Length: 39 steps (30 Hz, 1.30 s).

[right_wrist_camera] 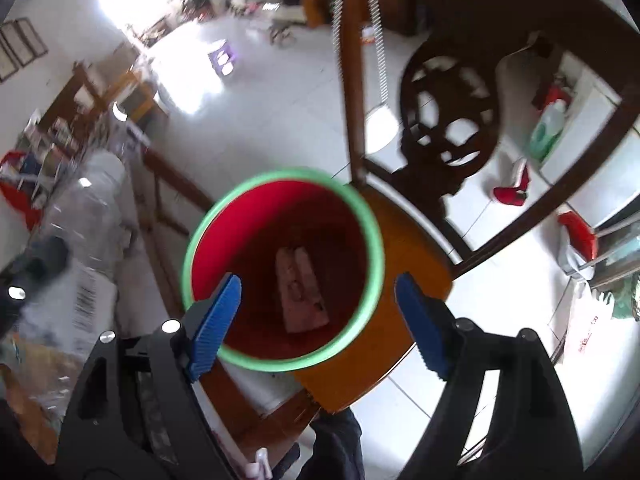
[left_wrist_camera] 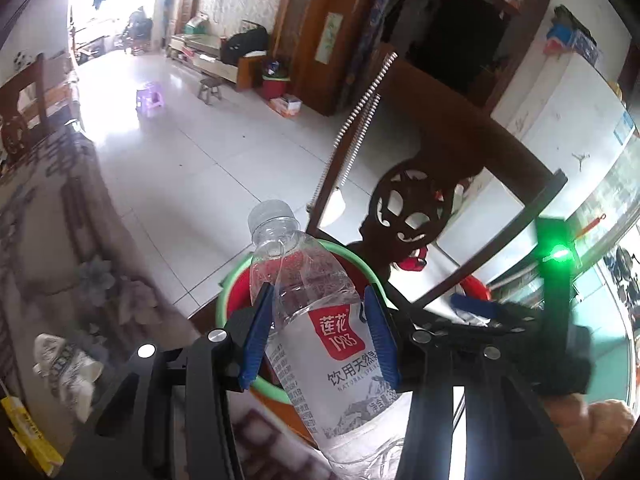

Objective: Collect trash
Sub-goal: 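Carry the bottle and carton to the red bucket and release both, then grasp crumpled newspaper with the left tool while the right tool grasps a yellow packet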

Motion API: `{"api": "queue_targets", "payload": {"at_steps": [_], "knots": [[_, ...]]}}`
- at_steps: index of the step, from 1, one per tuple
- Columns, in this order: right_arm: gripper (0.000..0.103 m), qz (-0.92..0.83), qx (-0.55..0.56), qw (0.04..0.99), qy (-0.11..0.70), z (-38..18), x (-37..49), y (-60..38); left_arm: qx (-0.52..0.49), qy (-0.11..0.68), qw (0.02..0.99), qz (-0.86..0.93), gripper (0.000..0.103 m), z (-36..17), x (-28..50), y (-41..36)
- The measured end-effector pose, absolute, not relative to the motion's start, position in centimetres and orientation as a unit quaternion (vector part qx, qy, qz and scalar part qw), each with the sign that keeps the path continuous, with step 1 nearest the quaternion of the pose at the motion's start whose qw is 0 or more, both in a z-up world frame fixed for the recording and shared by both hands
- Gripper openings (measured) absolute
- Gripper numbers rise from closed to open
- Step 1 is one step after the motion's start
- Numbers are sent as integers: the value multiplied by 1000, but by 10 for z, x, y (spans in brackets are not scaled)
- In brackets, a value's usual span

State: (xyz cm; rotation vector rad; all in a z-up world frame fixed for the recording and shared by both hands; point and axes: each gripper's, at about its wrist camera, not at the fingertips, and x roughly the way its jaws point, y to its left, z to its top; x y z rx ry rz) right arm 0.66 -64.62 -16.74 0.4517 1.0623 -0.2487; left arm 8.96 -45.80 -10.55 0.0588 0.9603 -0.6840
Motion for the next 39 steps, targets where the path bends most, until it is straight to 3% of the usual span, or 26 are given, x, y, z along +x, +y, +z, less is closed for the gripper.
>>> {"api": "queue_targets", "payload": {"at_steps": [5,7,18,26,39], "knots": [[79,-143,213,842,475,-145,-12,-661,50,455,824,-334,45,-113,91,-481],[79,-148,210,845,469,-140,-15,-663,55,458,824,-329,63,-114,91,-485],[83,-107,168,874,442,-109,-2,-625,-28,438,856,-272,79,-82,68,-422],[83,-2,107,890,443,-96,41,-536,-71,405,899,-152,79,-68,53,-308],[83,151,43,886,435,-77,43,-324,-142,426,884,131,78,-93,-2,0]]}}
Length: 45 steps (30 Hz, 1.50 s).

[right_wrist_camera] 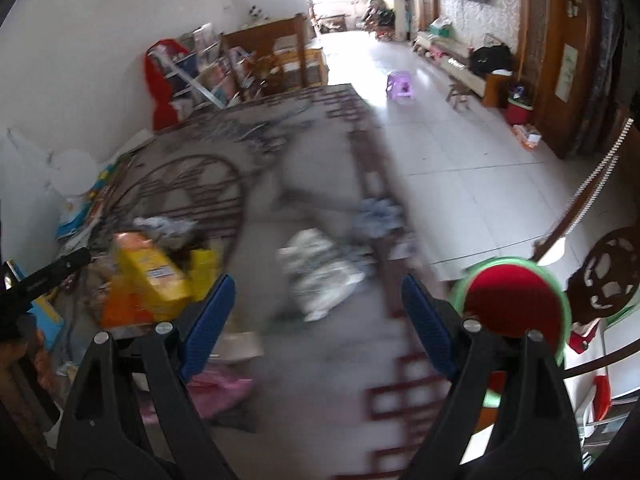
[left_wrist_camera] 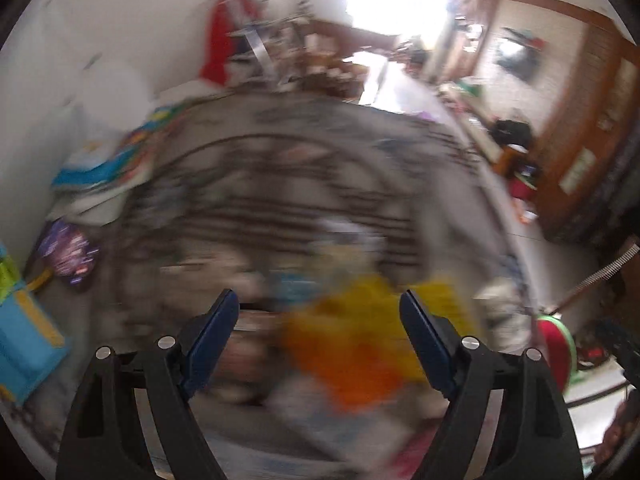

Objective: Collect trash
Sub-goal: 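Grasp crumpled newspaper with the left tool while the right tool grasps a yellow packet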

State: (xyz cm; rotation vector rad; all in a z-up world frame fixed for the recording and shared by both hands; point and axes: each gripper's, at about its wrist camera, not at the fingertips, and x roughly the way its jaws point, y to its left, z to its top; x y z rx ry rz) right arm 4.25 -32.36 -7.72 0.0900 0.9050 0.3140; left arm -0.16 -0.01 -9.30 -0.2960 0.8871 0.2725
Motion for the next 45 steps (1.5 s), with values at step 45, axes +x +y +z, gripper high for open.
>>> {"api": "queue_targets", "payload": {"at_steps": [45], "knots": [[89,303,-22,765,568,-178,97,-221,-138,355,920,94,43,-36,6,-57]]}}
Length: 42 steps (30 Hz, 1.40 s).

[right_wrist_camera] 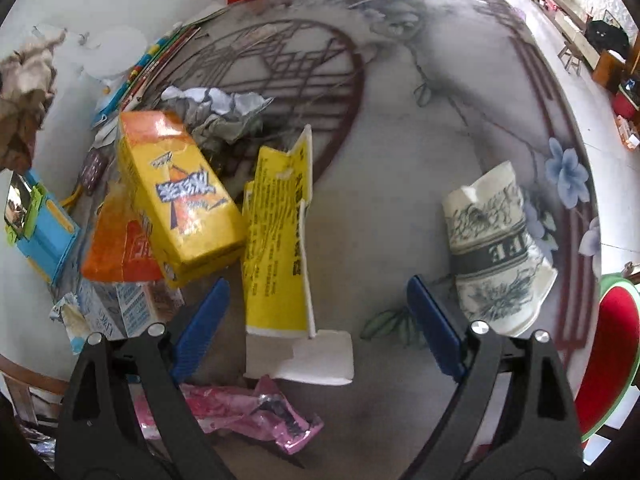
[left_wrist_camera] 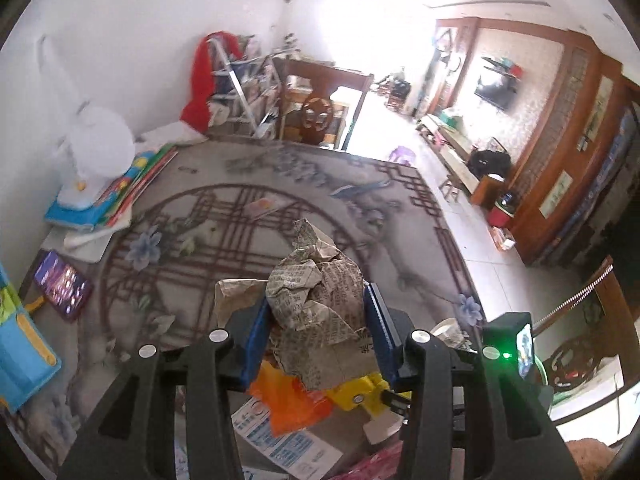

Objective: Collect trash
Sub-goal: 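Grasp crumpled newspaper with the left tool while the right tool grasps a yellow packet, then carry newspaper and yellow packet over the red bucket and open both tools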

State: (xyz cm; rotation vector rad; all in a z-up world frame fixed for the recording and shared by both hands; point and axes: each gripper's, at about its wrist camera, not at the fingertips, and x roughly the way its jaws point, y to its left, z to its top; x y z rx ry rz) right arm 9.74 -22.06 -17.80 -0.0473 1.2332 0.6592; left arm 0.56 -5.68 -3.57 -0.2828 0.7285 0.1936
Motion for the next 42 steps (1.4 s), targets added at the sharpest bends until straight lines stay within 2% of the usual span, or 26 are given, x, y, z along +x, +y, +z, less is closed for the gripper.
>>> {"api": "queue_targets", "payload": {"at_steps": [4,6,8,9,14,28,42], "knots": [[85,281,-26,770,572,-185,101,-216,-128,354,924,69,43,-27,14,-57],[61,274,-27,768,578,-190,99,-210,-119,352,927,54,44,-26,18,-55],[52,263,-14,762,591,-197,97,-206,-109,359,926,39,44,-28,24,-54],[42,261,1,760,595,-197,95,-206,-102,363,926,28,44,-28,26,-55],[30,218,62,790,569,-178,82,-214,-69,363,929,-26,44,-25,32,-56],[30,70,124,887,440,-76,23,-309,-25,354,920,-165,44,-23,48,-113],[30,38,146,900,408,-71,26,-439,-18,343,921,-181,44,-11,62,-231]]}}
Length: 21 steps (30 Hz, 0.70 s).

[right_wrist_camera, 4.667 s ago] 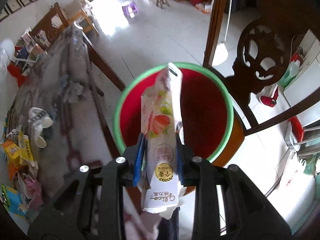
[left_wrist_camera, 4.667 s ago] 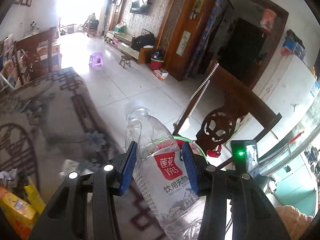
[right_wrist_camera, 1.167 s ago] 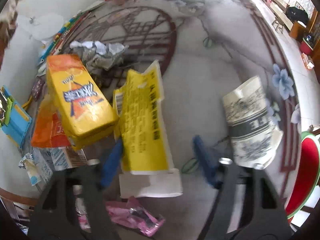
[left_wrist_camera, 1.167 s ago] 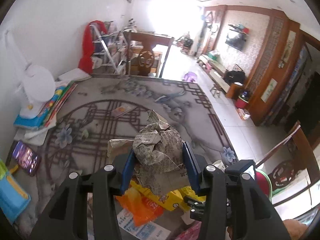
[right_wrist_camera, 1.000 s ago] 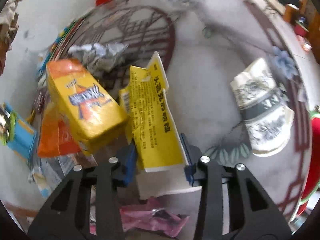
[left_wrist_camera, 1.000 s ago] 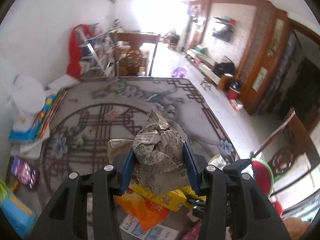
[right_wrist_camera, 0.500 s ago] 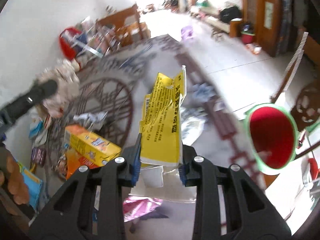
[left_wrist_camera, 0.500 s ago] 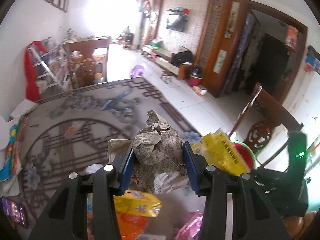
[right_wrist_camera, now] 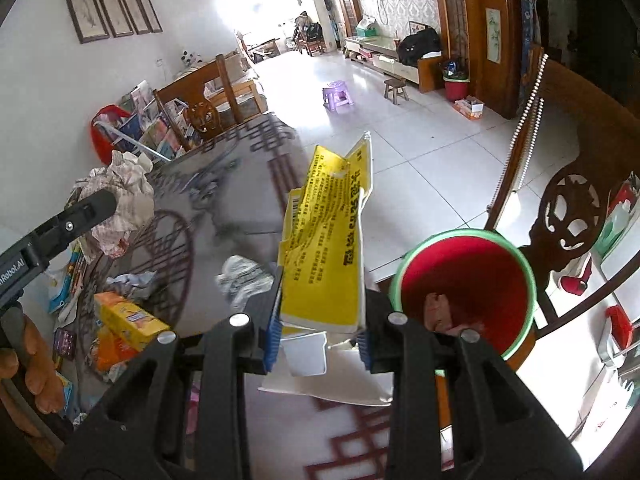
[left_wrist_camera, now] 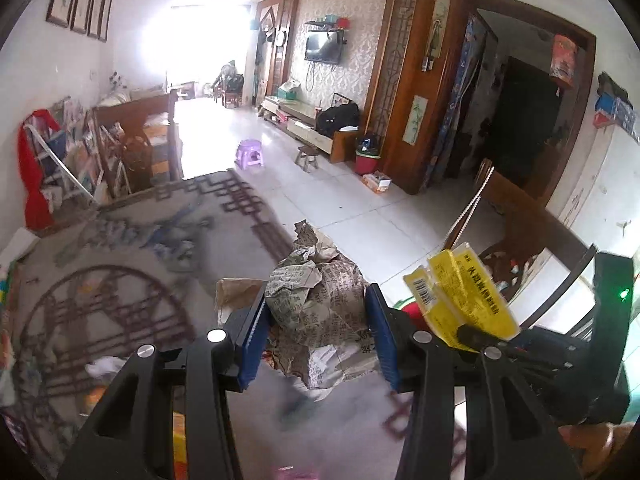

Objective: Collect trash
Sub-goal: 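Carry newspaper and yellow packet over the red bucket and open both tools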

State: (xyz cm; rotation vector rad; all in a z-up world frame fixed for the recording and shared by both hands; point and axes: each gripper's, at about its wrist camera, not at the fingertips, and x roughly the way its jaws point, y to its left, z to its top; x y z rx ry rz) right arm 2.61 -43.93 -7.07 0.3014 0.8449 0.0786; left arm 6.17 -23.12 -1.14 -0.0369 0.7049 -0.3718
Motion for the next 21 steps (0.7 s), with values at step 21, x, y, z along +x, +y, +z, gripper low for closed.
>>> {"api": "queue_targets", "payload": {"at_steps": [21], "knots": [[30,-23,210,863,459,-133,27,-594,16,433,862,-262,44,-78,97,-419]]}}
